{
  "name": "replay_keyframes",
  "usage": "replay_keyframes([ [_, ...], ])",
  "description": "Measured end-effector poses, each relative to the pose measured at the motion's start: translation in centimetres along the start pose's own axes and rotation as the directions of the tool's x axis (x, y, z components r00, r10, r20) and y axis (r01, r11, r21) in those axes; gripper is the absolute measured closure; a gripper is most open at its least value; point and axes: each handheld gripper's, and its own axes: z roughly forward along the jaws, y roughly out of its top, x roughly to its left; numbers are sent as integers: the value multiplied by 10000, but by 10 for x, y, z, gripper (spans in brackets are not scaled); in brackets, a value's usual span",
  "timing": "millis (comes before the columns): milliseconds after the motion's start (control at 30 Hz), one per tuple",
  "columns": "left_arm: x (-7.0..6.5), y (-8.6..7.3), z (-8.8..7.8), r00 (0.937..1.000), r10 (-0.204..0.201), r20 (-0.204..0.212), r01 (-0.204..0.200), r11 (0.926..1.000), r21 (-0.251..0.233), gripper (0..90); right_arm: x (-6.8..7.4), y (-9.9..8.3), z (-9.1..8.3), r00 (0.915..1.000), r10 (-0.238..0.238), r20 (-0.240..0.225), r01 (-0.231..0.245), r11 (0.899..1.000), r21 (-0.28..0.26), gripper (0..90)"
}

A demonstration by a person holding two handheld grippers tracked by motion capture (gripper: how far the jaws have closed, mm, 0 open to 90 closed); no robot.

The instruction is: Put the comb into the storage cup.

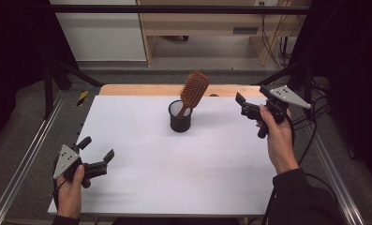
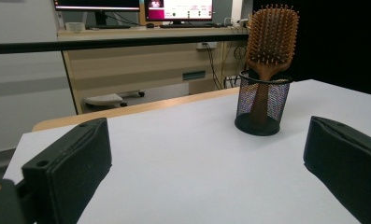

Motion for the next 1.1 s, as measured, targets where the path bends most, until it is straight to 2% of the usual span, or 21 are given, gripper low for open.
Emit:
replay_keyframes([
  [200, -1, 0, -1, 10000, -53, 16, 53, 10000, 12, 12, -3, -6, -15, 10000, -83, 45, 84, 9999, -67, 42],
  [400, -1, 0, -2, 10000, -70, 46, 70, 10000, 1, 12, -6, -18, -28, 9988, -471, 146, 472, 9989, -61, 24],
  [733, -2, 0, -3, 10000, -78, 36, 78, 10000, -44, 12, -15, -38, -48, 9987, -337, 377, 339, 9994, -34, 17],
  [967, -1, -1, -6, 9999, -93, 60, 93, 10000, -1, 12, -21, -60, -60, 9982, -150, 573, 141, 9998, 162, 22],
  [1100, 1, -1, -10, 9998, -186, 2, 186, 9998, -38, 12, -25, -73, -66, 9978, -247, 622, 226, 9991, 352, 28],
])
